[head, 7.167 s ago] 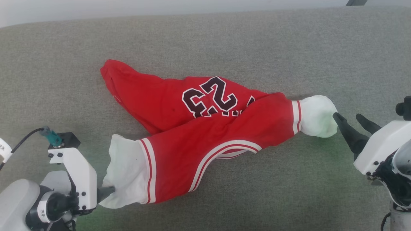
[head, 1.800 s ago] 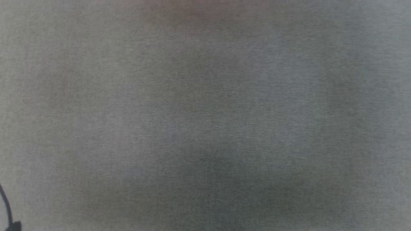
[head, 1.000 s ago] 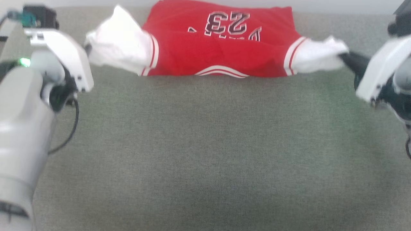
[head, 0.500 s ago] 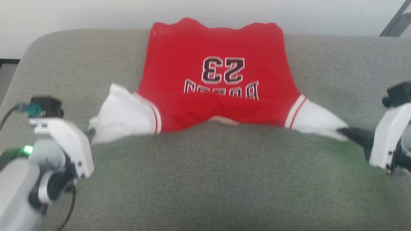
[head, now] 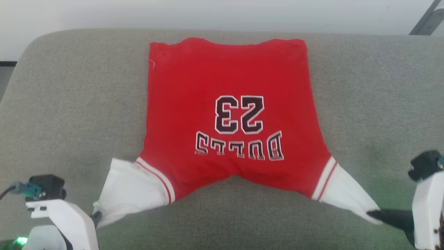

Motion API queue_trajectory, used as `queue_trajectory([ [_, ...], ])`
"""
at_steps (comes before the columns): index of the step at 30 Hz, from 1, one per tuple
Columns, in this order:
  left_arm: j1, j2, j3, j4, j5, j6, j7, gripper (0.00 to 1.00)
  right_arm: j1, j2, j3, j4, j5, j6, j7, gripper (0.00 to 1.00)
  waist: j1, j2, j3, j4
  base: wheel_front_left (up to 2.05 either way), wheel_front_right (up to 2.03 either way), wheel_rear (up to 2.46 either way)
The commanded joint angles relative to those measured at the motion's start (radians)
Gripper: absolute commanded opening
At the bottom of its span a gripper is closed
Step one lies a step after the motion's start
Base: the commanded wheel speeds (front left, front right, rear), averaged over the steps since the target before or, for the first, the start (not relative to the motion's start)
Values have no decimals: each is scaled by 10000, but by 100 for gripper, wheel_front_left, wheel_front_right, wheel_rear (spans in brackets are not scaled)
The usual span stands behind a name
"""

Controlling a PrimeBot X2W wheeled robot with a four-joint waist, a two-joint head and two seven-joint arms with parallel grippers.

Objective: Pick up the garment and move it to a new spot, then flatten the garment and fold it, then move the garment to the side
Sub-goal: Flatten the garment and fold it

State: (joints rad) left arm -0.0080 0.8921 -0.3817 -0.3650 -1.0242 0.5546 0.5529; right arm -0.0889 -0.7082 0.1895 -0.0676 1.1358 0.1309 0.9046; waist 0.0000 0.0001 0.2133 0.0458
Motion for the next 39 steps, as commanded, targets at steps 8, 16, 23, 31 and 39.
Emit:
queue_trajectory([
  [8, 474, -333, 20, 199, 0, -114, -581, 0, 1381, 1001, -1181, -976, -1142, -4, 906, 0, 0, -1, 484, 108, 0, 0, 0],
  [16, -606, -1148, -598, 1420, 423, -883, -1055, 0, 689, 2166, -977, -310, -2811, -5, 463, 12, 0, -1, 947, 214, 0, 0, 0],
  [23, -1336, -1716, -1086, 2249, 733, -1289, -1172, 0, 285, 2434, -1290, -265, -3438, -24, 31, 100, 0, -1, 1084, 410, 0, 0, 0],
  [31, -1669, -2076, -1351, 2361, 847, -1386, -1233, 0, -930, 2788, -2290, -1298, -4143, -7, -589, 100, 0, -1, 1276, 725, 0, 0, 0],
  [39, -2290, -2524, -1732, 2346, 1075, -1555, -1166, 0, -3909, 2891, -2192, 380, -5247, -7, -1074, 100, 0, -1, 1749, 1386, 0, 0, 0],
])
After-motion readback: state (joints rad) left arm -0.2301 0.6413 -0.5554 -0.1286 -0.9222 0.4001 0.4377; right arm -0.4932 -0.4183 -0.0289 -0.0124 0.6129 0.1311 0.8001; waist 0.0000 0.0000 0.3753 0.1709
